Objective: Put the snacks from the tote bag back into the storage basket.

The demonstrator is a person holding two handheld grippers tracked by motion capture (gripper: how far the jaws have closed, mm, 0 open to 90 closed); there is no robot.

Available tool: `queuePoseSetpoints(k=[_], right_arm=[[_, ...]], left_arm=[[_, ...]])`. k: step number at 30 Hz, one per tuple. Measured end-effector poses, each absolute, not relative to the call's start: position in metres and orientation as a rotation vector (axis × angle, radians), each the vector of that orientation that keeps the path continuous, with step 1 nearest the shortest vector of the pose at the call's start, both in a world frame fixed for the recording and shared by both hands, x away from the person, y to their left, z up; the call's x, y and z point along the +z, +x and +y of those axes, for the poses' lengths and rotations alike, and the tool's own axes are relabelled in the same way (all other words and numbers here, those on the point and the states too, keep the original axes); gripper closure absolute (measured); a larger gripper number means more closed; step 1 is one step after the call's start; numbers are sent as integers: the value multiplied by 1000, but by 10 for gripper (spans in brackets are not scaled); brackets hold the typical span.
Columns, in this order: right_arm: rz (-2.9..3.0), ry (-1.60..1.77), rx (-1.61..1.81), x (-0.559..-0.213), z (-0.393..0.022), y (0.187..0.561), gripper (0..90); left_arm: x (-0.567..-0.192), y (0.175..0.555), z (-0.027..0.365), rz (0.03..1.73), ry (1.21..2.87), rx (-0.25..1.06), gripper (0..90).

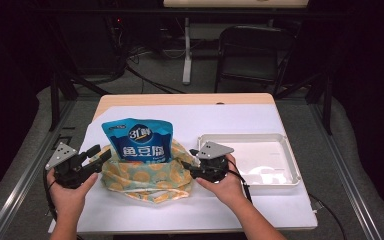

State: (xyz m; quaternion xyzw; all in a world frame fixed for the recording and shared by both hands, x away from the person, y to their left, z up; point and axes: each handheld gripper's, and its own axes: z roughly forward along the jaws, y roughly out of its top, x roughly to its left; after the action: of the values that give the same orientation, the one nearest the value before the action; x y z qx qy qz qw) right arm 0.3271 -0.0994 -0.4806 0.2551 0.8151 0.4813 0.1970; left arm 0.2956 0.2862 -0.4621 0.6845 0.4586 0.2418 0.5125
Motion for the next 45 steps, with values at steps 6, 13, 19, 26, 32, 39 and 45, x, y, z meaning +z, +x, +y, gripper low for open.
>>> queuePoseSetpoints(k=[6,13,19,26,32,39,45], right_arm=[[2266,718,1316,-482,-105,325,515],[2249,725,1291,-484,-111,320,515],[2240,726,1303,-487,-111,317,515],[2213,791,1367,-490,-107,316,516],[2216,776,1357,-493,-92,314,607],[2214,804,1379,-479,-75,327,693],[2239,795,1357,-473,-62,336,728]], left_arm=[[-461,300,282,1080,1630,531,521],[-462,307,272,1043,1659,506,545],[-463,310,264,1020,1669,479,528],[-465,315,261,1015,1662,465,544],[-466,318,261,1001,1660,442,607],[-467,320,260,985,1669,425,654],[-466,320,259,981,1673,428,676]])
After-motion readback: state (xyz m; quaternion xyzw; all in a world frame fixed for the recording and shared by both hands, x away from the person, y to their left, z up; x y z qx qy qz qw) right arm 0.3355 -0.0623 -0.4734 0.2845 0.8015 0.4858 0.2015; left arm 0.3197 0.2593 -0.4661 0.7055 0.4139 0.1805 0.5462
